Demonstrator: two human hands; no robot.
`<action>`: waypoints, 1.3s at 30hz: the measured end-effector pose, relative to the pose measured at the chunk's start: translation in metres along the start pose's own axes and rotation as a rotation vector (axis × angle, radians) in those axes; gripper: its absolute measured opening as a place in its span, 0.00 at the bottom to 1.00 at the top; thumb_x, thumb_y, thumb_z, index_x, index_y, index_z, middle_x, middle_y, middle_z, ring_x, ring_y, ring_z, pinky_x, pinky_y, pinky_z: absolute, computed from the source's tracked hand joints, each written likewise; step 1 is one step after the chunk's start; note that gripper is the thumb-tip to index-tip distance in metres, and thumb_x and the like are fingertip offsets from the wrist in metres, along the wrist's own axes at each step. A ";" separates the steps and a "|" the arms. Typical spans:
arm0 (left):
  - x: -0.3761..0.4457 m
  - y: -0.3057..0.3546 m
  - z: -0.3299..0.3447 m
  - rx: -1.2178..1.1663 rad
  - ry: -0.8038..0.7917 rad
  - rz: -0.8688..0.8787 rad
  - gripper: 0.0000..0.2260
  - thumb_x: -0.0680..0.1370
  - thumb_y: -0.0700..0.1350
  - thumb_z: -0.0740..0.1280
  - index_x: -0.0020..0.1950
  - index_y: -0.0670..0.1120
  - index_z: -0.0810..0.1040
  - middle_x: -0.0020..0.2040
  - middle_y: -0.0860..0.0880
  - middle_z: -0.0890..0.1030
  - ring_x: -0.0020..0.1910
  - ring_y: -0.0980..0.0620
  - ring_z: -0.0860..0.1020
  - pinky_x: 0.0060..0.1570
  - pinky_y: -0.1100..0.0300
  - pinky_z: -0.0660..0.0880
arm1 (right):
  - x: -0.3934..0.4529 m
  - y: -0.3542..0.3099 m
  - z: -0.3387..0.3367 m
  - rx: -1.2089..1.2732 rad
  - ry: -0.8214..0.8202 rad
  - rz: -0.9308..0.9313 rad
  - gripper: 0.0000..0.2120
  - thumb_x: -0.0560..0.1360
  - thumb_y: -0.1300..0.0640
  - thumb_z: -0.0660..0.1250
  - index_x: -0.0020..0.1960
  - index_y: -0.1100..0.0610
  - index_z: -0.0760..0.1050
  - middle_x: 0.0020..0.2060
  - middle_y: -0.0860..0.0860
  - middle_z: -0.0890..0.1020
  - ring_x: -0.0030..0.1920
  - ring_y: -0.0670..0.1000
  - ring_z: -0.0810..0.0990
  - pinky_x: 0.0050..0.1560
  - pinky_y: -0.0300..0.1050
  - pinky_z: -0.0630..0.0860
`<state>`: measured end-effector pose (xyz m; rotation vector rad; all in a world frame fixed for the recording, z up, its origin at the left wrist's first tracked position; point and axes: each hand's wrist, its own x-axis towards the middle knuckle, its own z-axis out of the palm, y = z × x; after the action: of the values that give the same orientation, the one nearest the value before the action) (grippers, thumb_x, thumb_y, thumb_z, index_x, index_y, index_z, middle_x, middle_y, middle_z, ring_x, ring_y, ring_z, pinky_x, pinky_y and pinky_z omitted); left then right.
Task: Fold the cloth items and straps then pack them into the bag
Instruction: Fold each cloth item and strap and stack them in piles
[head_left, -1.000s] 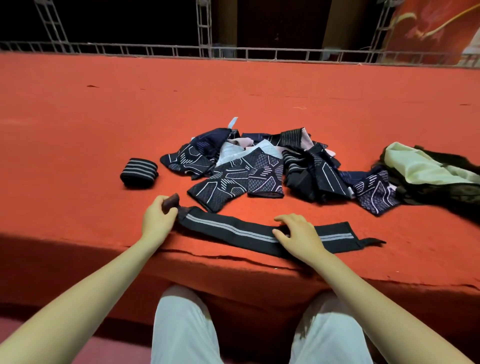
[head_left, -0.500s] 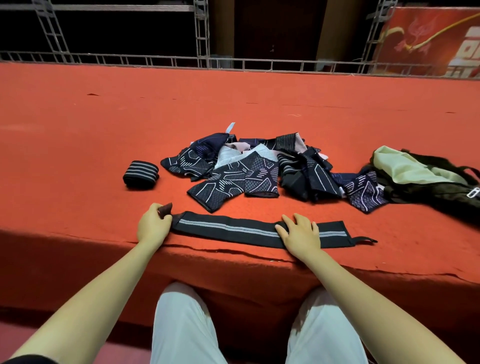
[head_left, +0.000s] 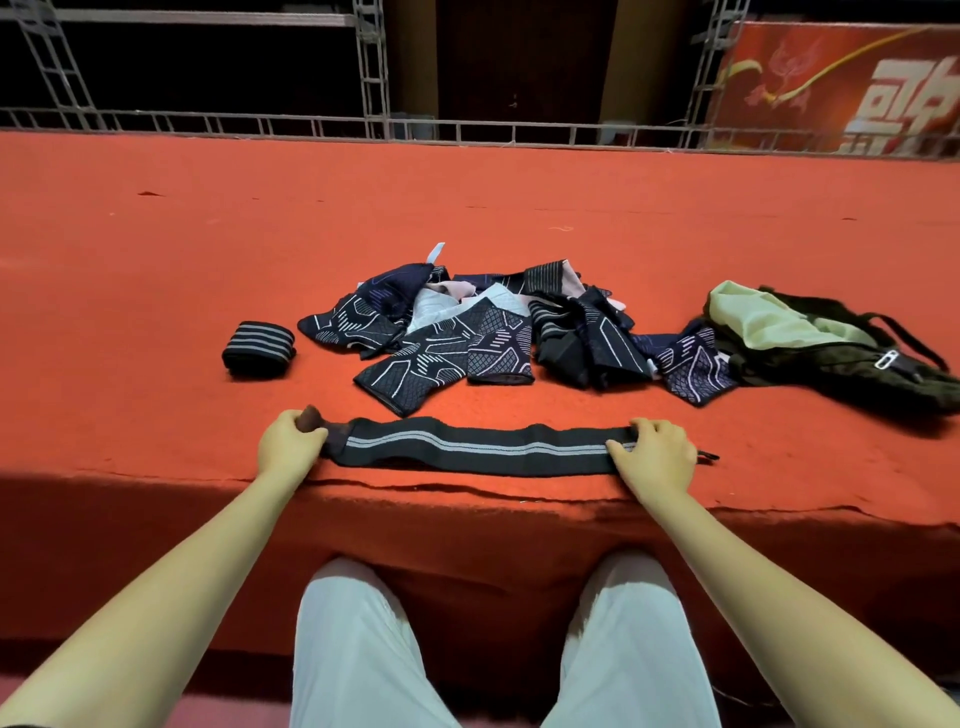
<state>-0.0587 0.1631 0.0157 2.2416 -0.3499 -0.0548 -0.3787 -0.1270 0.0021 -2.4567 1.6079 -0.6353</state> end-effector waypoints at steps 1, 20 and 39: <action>-0.003 0.003 0.001 -0.041 -0.001 0.017 0.10 0.73 0.38 0.66 0.54 0.39 0.77 0.48 0.40 0.79 0.49 0.40 0.76 0.46 0.53 0.68 | -0.002 0.009 -0.001 -0.023 0.033 0.062 0.26 0.71 0.42 0.68 0.63 0.57 0.74 0.59 0.58 0.76 0.63 0.60 0.70 0.63 0.53 0.64; -0.045 0.076 0.058 0.115 -0.365 0.234 0.10 0.71 0.49 0.68 0.33 0.46 0.72 0.31 0.50 0.75 0.36 0.46 0.74 0.37 0.56 0.66 | -0.015 0.020 -0.007 0.074 0.036 0.091 0.12 0.75 0.51 0.65 0.52 0.59 0.74 0.48 0.57 0.81 0.53 0.61 0.76 0.53 0.52 0.68; -0.046 0.053 0.064 0.164 -0.231 0.444 0.22 0.72 0.48 0.72 0.65 0.53 0.73 0.58 0.46 0.74 0.62 0.41 0.68 0.62 0.49 0.67 | -0.027 -0.028 -0.013 0.028 0.181 -0.224 0.36 0.67 0.56 0.71 0.73 0.58 0.63 0.68 0.61 0.67 0.71 0.62 0.61 0.71 0.62 0.53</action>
<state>-0.1251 0.0958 0.0115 2.2702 -1.0010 -0.0508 -0.3694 -0.0897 0.0161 -2.6478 1.3783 -0.9302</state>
